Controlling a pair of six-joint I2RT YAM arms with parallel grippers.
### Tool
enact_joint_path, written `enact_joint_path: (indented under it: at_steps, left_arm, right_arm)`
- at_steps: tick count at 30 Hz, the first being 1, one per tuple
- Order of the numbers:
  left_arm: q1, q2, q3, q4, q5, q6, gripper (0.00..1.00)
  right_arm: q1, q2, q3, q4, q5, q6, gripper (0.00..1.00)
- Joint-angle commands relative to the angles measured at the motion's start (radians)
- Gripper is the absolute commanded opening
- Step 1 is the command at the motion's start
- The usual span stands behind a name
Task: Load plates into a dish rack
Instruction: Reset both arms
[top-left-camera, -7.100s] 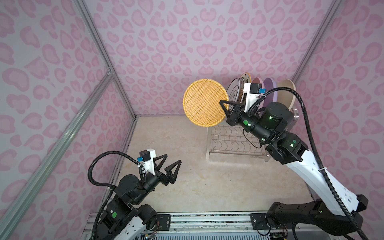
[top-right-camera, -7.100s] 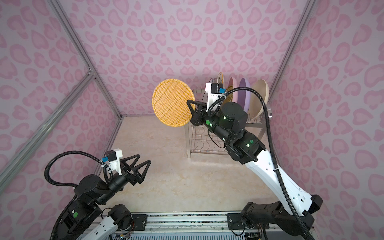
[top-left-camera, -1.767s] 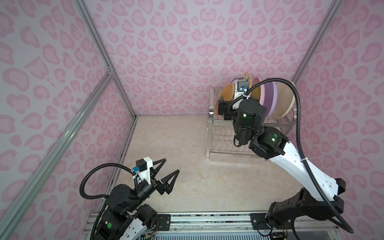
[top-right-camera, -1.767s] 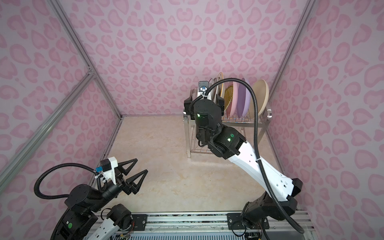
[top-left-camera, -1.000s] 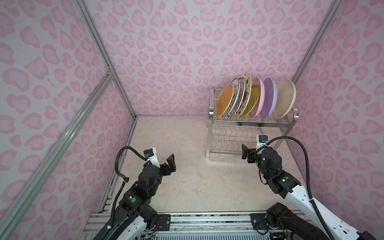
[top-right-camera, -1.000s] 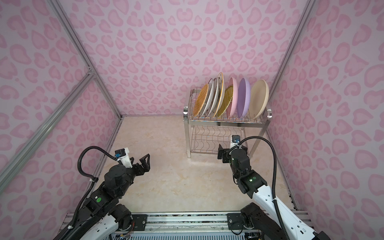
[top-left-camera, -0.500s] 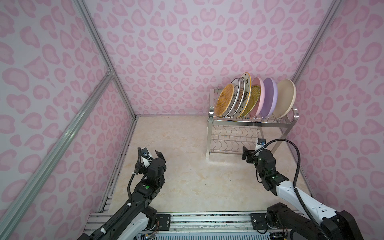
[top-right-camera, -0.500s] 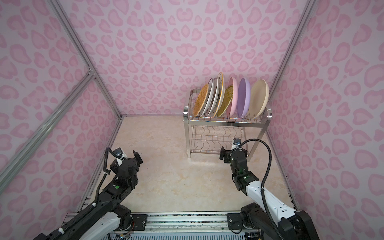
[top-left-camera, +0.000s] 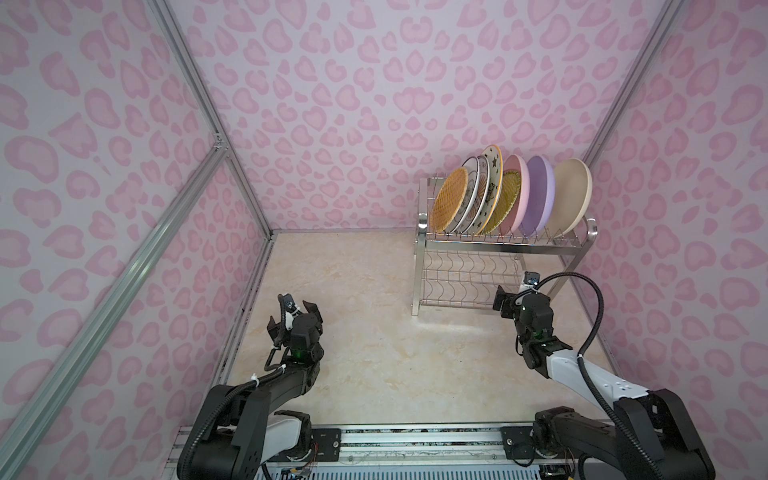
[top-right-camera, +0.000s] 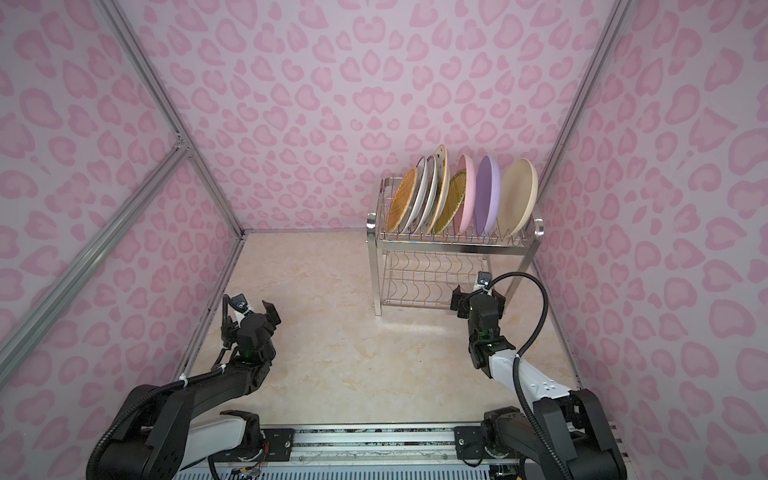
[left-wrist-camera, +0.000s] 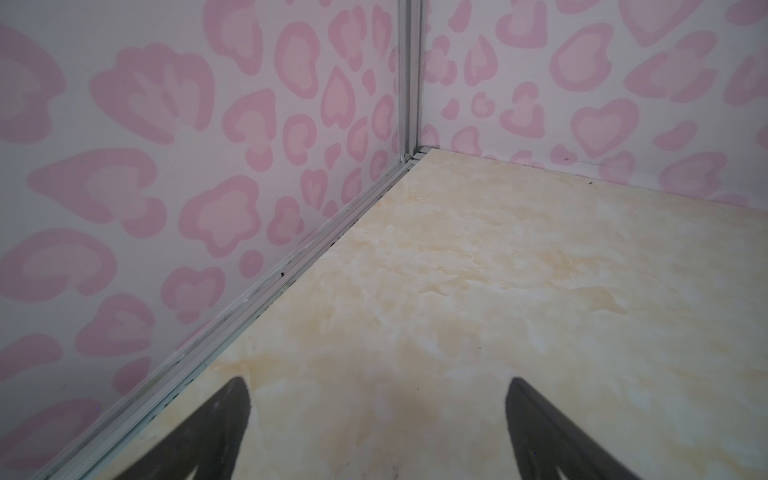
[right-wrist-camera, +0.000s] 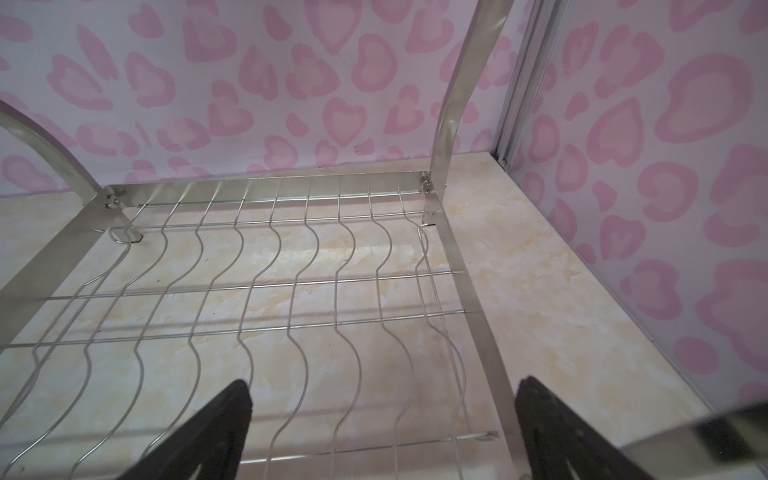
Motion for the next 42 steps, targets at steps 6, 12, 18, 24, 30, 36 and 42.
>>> enact_joint_path:
  at_steps: [6, 12, 18, 24, 30, 36, 42]
  left_arm:
    - [0.022, 0.147, 0.005, 0.321, 0.153, 0.116, 0.97]
    - [0.067, 0.132, -0.027, 0.356, 0.227, 0.081, 0.97]
    - [0.112, 0.199, 0.009, 0.332, 0.363, 0.075, 0.97]
    - [0.119, 0.214, 0.025, 0.323, 0.369, 0.075, 0.97]
    - [0.134, 0.214, 0.072, 0.236, 0.386, 0.060, 0.97]
    - [0.135, 0.214, 0.074, 0.227, 0.386, 0.060, 0.97]
    - [0.134, 0.216, 0.074, 0.231, 0.385, 0.060, 0.97]
  right_arm:
    - [-0.079, 0.092, -0.042, 0.203, -0.033, -0.010, 0.99]
    - [-0.109, 0.110, -0.051, 0.225, -0.112, -0.005, 0.99]
    - [-0.109, 0.015, -0.066, 0.192, -0.140, -0.033, 0.99]
    - [-0.111, 0.016, -0.061, 0.179, -0.124, -0.059, 0.99]
    - [-0.143, 0.040, -0.094, 0.249, -0.133, -0.088, 0.99]
    - [-0.162, 0.137, -0.109, 0.345, -0.149, -0.100, 0.99]
    - [-0.162, 0.193, -0.139, 0.457, -0.195, -0.134, 0.99]
